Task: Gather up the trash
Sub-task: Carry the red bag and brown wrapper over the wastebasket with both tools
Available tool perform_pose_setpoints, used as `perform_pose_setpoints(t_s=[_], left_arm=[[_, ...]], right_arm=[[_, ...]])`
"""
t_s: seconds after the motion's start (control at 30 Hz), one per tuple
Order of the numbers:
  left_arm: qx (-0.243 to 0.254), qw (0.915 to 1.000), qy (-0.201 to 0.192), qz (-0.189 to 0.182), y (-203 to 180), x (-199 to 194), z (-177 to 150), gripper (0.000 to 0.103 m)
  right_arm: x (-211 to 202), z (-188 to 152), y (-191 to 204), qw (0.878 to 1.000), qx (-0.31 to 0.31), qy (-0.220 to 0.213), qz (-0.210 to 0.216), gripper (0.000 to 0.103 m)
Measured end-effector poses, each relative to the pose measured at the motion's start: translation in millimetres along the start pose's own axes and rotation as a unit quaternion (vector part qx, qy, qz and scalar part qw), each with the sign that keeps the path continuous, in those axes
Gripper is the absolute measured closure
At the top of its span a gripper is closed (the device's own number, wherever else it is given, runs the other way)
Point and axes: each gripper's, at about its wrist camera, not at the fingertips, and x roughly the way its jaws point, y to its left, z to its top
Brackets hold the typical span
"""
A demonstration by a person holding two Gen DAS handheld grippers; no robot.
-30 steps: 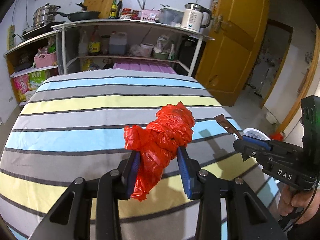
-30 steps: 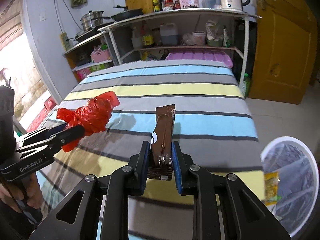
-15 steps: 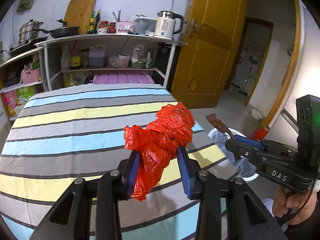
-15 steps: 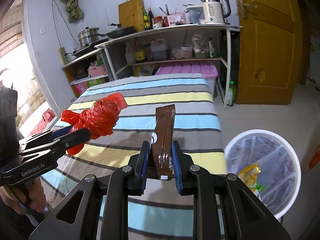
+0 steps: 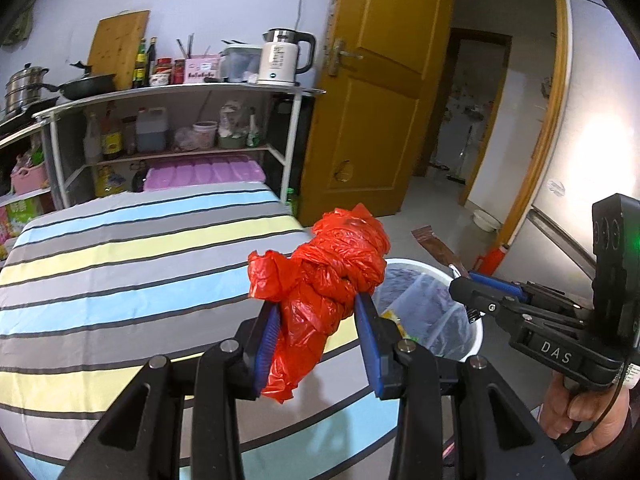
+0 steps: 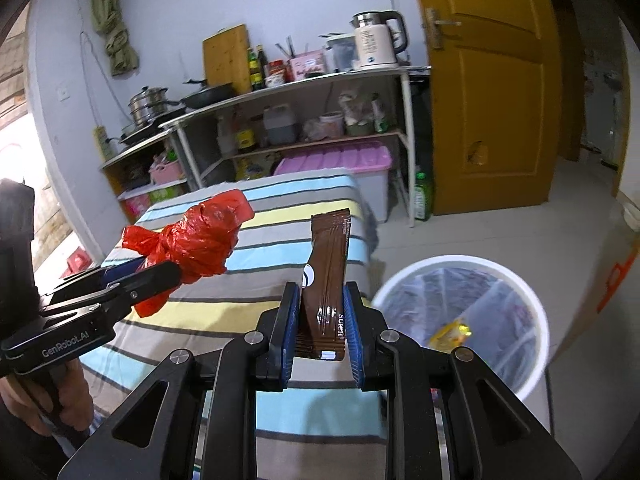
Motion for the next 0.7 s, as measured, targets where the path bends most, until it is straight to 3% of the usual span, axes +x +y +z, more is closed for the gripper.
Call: perform_pose_setpoints(t_s=[0.7], left_arm=[[0.032,0.9977,0.023,-0.056,-71,59,10,0.063]], right_arm=[[-13,-13,-80,0.996,0.062,-0.004,-0.056,0.08]])
